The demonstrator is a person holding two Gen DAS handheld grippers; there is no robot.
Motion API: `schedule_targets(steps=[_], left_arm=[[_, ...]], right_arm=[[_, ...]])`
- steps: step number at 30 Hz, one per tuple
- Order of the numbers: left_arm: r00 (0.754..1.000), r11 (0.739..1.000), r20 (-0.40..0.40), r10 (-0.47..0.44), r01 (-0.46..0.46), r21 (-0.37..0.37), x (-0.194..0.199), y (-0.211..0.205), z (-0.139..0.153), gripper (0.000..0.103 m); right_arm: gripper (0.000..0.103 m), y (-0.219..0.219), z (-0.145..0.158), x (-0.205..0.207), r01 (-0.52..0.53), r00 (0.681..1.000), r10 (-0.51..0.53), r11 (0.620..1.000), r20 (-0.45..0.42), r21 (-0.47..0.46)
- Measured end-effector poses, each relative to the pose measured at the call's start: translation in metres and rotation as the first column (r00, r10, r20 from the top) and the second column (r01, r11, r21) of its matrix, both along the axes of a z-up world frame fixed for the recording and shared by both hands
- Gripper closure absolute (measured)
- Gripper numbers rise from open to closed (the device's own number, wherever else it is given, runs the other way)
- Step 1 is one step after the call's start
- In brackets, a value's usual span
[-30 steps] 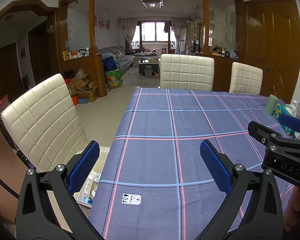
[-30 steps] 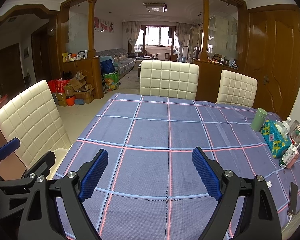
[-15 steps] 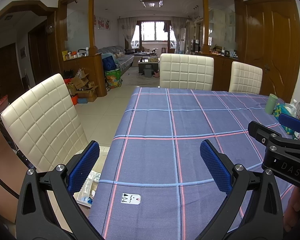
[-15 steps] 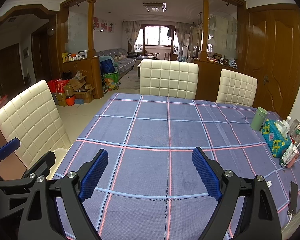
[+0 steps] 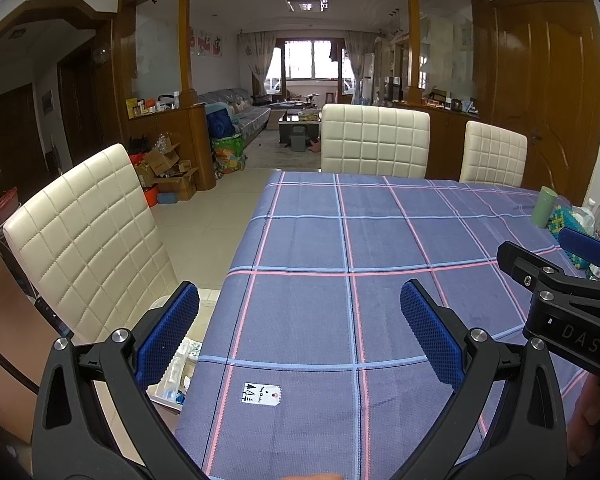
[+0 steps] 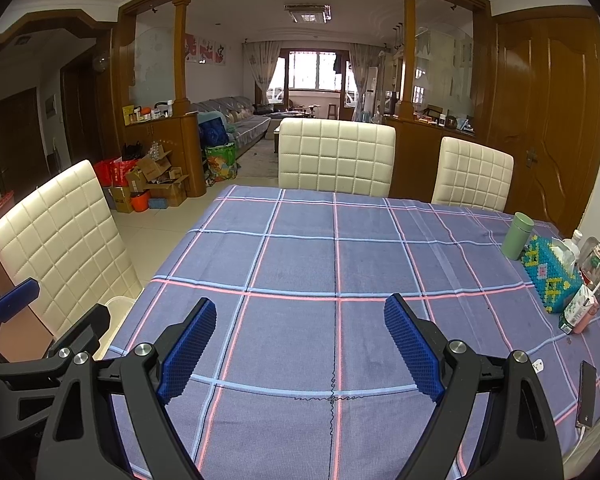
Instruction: Collect trash
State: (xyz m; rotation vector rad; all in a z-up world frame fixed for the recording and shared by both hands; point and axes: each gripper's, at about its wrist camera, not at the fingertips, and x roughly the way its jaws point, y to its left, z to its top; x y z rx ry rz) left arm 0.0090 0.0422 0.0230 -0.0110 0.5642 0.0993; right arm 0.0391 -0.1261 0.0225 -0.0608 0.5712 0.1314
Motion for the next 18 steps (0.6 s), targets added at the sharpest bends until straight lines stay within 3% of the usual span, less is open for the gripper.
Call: schedule_targets(steps=[6, 14, 18], left_arm=[[1.000, 1.000, -0.011, 0.013, -0.013, 0.009, -0.0005, -0.0031, 0.0007, 0.004], [0.999, 0.999, -0.011, -0.035, 0.035, 0.002, -0.0022, -0.0064, 0.0048, 0.004], [1.000, 1.000, 0.000, 0.000, 0.000, -0.009, -0.0028, -0.0059, 0.0052, 0.004]], right_arm=[[0.019, -0.0010, -0.0024, 0.0004, 0.006, 1.000, -0.006, 1.000, -0.006, 0.010], [0.019, -0.0041, -0.0026, 0.0005, 0.015, 1.000, -0.014, 1.000, -0.005, 0.016], [0.019, -0.0042, -0.0030, -0.0005, 0.013, 1.000, -0.013, 1.000, -0.005, 0.018]])
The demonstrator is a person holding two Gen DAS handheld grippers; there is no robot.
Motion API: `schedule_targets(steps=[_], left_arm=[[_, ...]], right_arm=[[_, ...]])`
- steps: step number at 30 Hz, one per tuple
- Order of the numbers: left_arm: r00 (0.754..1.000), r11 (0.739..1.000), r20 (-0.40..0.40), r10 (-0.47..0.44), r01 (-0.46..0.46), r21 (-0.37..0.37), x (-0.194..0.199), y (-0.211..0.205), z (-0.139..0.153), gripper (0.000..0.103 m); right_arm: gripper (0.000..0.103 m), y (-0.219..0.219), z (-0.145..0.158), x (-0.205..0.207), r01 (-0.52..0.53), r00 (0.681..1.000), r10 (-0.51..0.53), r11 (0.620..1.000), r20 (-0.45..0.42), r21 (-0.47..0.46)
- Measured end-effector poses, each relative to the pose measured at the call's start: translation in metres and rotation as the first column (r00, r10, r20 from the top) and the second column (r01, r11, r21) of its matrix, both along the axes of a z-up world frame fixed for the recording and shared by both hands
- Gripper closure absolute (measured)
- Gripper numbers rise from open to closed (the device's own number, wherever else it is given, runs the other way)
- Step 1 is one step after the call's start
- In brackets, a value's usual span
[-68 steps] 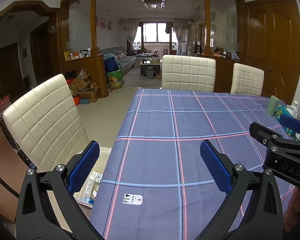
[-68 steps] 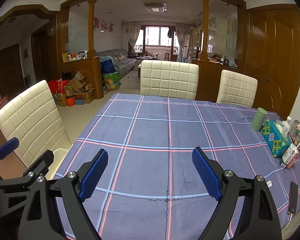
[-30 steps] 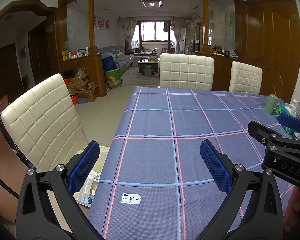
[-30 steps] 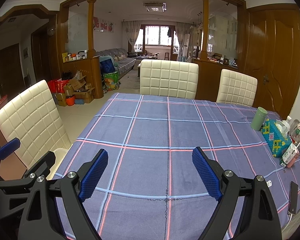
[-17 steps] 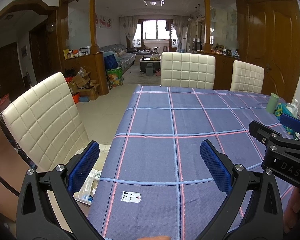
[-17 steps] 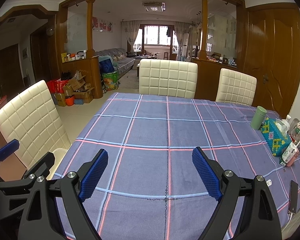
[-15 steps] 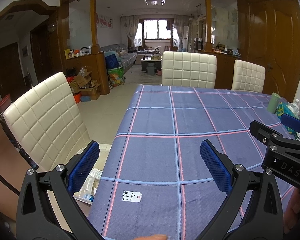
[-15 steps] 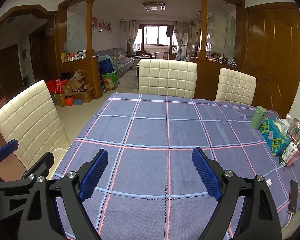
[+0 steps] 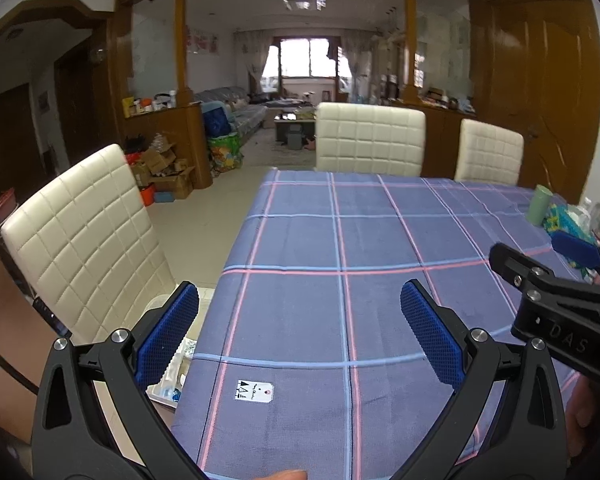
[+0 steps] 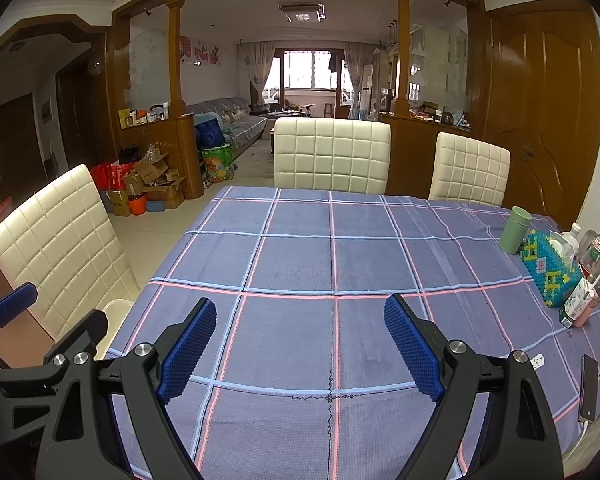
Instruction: Collect trash
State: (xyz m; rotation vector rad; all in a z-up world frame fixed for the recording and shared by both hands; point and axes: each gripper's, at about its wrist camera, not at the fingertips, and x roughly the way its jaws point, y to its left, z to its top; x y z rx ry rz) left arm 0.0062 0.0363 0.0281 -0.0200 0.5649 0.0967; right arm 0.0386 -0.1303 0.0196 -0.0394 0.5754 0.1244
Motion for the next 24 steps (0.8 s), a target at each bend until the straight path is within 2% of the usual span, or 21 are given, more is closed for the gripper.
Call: schedule_targets(steps=[7, 24], left_arm=[[0.995, 0.994, -0.045, 0.092, -0.089, 0.070, 0.0042, -0.0020, -0.0017, 0.004], [0.997, 0.996, -0.042, 0.065, -0.062, 0.060, 0.0027, -0.0067, -0.0004, 0.004]], right_arm=[[0.019, 0.0012, 0.0001, -0.0010, -0.004, 1.000, 0.004, 1.000, 0.001, 0.005], [0.019, -0.0012, 0.0023, -0.0032, 0.006, 1.000, -0.006, 1.000, 0.007, 0.011]])
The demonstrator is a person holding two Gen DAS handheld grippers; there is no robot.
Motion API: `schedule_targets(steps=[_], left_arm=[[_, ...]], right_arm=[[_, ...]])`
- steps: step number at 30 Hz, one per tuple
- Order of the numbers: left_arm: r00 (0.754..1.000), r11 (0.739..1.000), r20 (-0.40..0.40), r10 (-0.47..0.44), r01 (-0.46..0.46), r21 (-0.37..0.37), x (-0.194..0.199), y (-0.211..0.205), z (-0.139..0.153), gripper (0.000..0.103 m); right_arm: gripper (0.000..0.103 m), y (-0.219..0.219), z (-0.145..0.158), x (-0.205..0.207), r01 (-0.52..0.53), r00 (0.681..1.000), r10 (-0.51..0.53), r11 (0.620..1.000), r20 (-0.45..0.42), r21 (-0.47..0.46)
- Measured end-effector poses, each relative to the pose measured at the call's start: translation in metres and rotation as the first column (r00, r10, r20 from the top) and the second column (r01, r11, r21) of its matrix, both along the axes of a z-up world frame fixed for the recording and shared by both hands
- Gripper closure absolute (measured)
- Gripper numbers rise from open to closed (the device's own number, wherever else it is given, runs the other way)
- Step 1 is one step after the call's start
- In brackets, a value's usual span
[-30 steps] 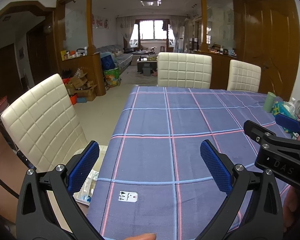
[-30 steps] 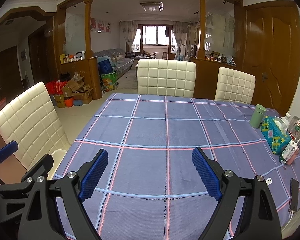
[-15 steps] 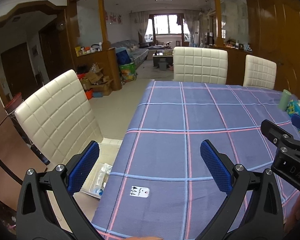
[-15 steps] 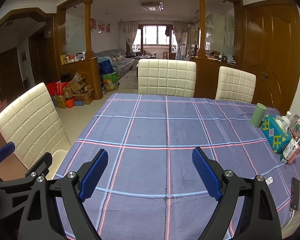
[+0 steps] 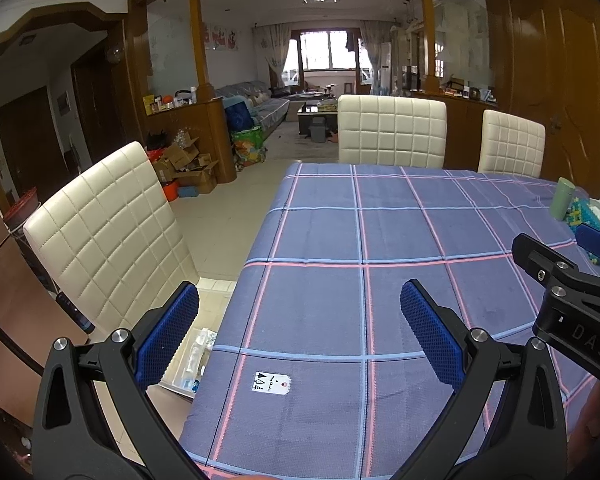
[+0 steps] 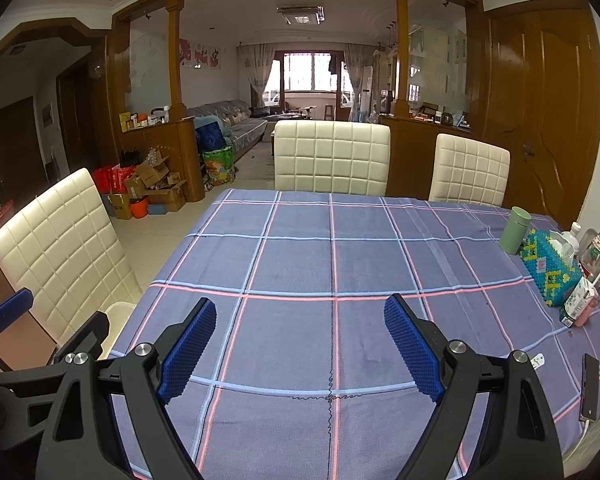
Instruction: Collect trash
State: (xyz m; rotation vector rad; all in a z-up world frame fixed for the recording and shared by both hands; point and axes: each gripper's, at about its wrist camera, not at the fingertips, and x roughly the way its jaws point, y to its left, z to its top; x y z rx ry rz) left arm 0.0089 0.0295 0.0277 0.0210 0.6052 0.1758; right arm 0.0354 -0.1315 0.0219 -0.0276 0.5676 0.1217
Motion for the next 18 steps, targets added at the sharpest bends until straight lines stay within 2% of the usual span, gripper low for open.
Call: schedule_targets(steps=[18], left_arm=[[1.000, 1.000, -0.005, 0.003, -0.003, 0.004, 0.0002, 0.0006, -0.0003, 0.004]], right_arm=[[0.019, 0.0000, 0.0003, -0.0001, 0.000, 1.000, 0.000, 1.000, -0.001, -0.002]])
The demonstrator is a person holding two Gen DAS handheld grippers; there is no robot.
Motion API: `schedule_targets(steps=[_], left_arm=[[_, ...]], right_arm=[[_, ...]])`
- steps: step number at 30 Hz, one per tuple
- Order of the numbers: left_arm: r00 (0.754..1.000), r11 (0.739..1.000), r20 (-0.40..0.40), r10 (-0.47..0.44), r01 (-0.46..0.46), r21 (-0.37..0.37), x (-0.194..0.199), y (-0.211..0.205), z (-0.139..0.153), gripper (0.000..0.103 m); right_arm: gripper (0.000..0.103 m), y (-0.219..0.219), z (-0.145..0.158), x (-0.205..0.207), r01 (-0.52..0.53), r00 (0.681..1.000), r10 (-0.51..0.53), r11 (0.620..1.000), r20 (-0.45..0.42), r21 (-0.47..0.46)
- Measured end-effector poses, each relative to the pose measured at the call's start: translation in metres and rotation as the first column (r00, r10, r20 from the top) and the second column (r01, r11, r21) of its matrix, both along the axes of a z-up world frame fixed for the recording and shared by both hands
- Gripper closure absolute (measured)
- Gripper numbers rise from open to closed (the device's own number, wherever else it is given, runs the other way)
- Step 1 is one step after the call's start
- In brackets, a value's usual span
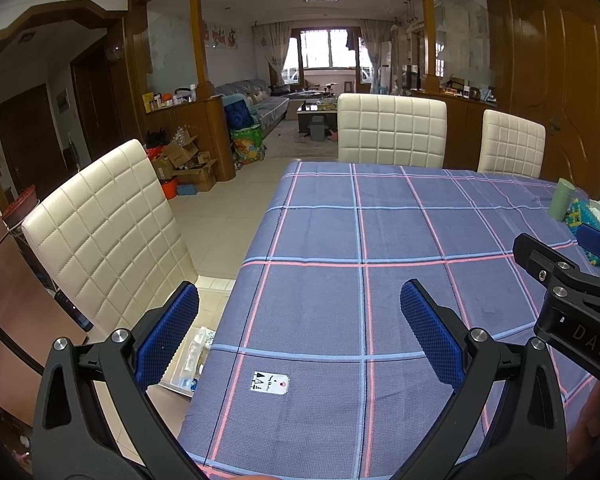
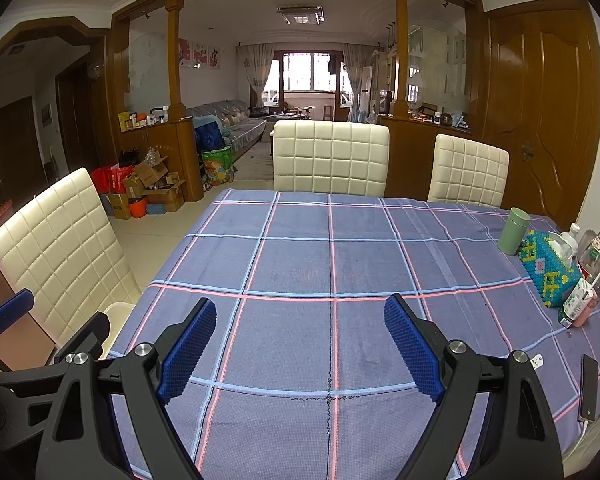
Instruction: Collect trash
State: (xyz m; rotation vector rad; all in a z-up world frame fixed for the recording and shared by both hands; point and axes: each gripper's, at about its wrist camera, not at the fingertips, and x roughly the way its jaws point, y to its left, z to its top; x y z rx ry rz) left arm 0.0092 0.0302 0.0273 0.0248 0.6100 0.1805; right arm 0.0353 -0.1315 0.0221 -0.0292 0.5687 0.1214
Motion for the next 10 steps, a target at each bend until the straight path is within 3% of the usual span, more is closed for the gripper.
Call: schedule_targets(steps=[10], left_arm=[[1.000, 1.000, -0.008, 0.010, -0.010, 0.015, 0.0032, -0.0028, -0.0024, 0.004]], right_arm=[[0.019, -0.0047, -0.0003, 0.0011, -0.008, 1.000, 0.008, 1.000, -0.001, -0.002]])
